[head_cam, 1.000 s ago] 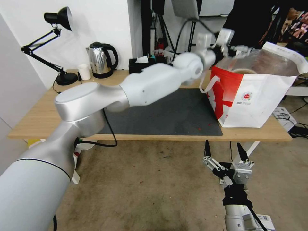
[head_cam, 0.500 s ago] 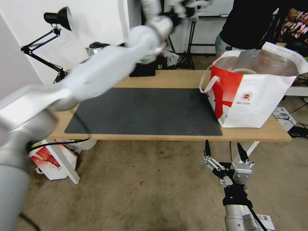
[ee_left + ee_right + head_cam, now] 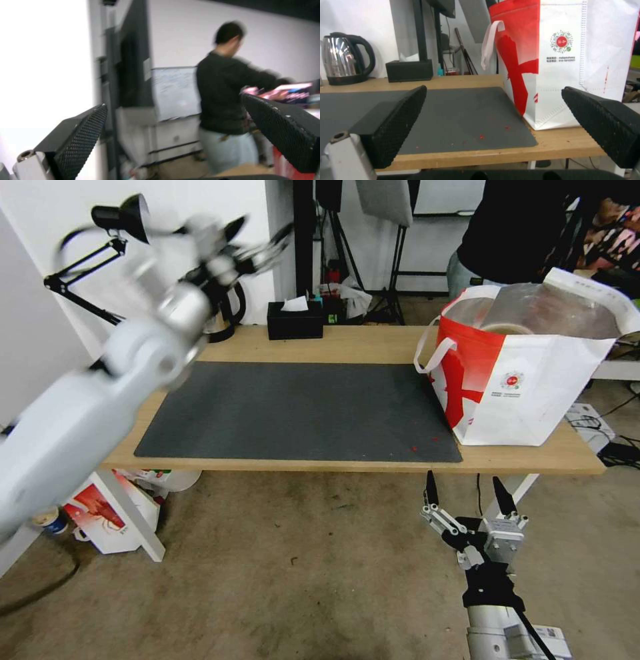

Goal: Pick up the trash from the table and place it into the takeout bag.

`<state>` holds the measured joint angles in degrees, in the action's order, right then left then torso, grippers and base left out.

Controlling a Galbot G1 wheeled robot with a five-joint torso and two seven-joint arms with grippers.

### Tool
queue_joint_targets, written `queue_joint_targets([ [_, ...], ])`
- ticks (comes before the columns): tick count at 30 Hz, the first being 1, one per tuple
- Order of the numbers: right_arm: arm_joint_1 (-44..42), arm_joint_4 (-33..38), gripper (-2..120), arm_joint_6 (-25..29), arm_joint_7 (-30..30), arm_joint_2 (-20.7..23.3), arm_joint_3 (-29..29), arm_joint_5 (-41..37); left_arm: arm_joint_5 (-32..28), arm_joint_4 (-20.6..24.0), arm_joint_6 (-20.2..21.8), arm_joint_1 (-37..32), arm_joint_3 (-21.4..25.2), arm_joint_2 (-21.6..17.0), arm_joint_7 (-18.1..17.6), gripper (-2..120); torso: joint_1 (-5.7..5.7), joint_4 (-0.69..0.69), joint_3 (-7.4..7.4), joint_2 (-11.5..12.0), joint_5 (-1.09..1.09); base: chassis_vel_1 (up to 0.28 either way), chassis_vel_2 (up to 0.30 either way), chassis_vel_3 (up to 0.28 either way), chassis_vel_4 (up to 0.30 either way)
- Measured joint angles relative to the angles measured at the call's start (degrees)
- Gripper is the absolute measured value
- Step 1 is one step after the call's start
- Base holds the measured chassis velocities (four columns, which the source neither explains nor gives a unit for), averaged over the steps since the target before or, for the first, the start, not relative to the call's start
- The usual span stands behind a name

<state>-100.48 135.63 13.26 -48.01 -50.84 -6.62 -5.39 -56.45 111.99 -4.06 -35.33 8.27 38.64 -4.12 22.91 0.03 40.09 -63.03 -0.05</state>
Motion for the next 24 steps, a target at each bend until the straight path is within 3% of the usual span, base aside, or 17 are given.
queue_joint_targets([
  [3,0.00,0.00,100,0.00,0.00,0.00,0.00,0.00,5.26,7.20,0.69,-18.85,13.53,2.56,-2.67,100,0.00,-0.02,0.00,0.00,0.06,0.000,0.000,0.000,0.000],
  [7,0.01,0.00,100,0.00,0.00,0.01,0.00,0.01,10.04,9.92,0.24,-26.47,18.44,5.34,-3.93,100,0.00,-0.03,0.00,0.00,0.05,0.000,0.000,0.000,0.000],
  [10,0.01,0.00,100,-0.01,0.00,0.00,0.00,0.00,15.22,15.27,-0.35,-38.15,25.17,12.10,-5.00,100,0.00,-0.01,0.00,0.00,0.07,0.000,0.000,0.000,0.000],
  [14,0.00,0.00,100,-0.01,0.01,0.00,0.00,0.00,18.08,17.36,-0.44,-42.68,26.53,16.19,-5.53,100,0.00,-0.03,0.00,0.00,0.06,0.000,0.000,0.000,0.000],
  [17,0.01,0.00,100,-0.01,0.00,0.00,0.00,0.01,23.73,20.06,-0.17,-47.96,25.94,22.13,-7.46,100,0.00,-0.04,0.01,0.00,0.07,0.000,0.000,0.000,0.000],
  [24,0.01,0.00,100,-0.01,0.00,0.00,0.00,0.00,29.01,22.62,0.66,-53.55,23.84,27.61,-6.60,100,0.00,-0.03,0.01,0.00,0.06,0.000,0.000,0.000,0.000],
])
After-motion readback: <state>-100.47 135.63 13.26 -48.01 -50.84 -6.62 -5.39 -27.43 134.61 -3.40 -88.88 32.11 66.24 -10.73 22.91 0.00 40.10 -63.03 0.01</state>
